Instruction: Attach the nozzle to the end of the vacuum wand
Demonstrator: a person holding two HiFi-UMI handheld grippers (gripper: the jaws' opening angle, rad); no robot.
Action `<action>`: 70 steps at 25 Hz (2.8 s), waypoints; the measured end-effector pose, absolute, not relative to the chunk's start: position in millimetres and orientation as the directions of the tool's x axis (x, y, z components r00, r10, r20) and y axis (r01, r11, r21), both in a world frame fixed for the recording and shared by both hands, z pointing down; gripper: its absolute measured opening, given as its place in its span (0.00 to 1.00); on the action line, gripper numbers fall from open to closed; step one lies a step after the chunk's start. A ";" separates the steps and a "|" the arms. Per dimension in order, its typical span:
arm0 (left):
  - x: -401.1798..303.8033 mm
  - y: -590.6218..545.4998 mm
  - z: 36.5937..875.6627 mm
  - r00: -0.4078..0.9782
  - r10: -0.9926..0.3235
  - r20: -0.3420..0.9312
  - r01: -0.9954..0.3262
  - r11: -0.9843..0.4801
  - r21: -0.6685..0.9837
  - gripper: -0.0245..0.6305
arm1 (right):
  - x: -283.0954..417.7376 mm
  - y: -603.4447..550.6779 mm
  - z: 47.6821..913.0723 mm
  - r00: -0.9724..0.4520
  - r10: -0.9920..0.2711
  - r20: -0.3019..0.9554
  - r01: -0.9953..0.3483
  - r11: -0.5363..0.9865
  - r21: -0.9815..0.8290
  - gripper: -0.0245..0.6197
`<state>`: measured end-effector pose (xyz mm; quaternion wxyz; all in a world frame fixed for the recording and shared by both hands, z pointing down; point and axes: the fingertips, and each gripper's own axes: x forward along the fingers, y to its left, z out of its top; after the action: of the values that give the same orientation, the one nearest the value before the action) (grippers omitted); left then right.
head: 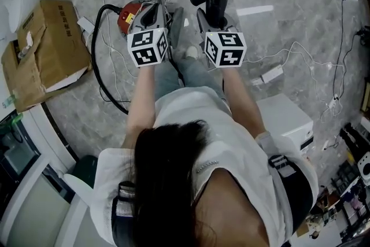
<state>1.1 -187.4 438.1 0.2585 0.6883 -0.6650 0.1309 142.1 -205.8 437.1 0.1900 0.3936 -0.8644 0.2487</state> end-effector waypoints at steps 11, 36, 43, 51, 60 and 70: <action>-6.0 -186.0 462.3 0.135 -0.810 0.570 -0.978 -0.018 0.206 0.16 | 128.4 -202.1 442.1 -0.614 -0.594 0.520 -0.782 0.548 -0.297 0.23; -40.0 -234.6 579.1 0.312 -0.648 0.695 -0.948 -0.164 0.273 0.49 | 89.6 -205.3 473.0 -0.441 -0.660 0.608 -0.894 0.382 -0.234 0.23; -47.9 -257.7 619.5 0.291 -0.643 0.708 -0.951 -0.115 0.287 0.49 | 92.0 -213.1 494.4 -0.415 -0.650 0.636 -0.905 0.364 -0.218 0.23; -49.9 -284.9 654.2 0.288 -0.628 0.723 -0.954 -0.121 0.275 0.49 | 90.0 -221.4 514.7 -0.399 -0.650 0.646 -0.915 0.329 -0.235 0.23; -48.7 -304.6 679.8 0.288 -0.634 0.718 -0.953 -0.118 0.278 0.49 | 86.5 -228.4 527.2 -0.401 -0.656 0.639 -0.915 0.325 -0.240 0.23; -47.3 -325.6 693.7 0.319 -0.645 0.694 -0.945 -0.162 0.284 0.49 | 89.9 -232.8 541.0 -0.401 -0.651 0.644 -0.914 0.332 -0.234 0.23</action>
<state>-47.3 -325.6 693.7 0.3521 0.7319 -0.5430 0.2132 89.9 -232.8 541.0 0.2249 0.4989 -0.7844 0.2920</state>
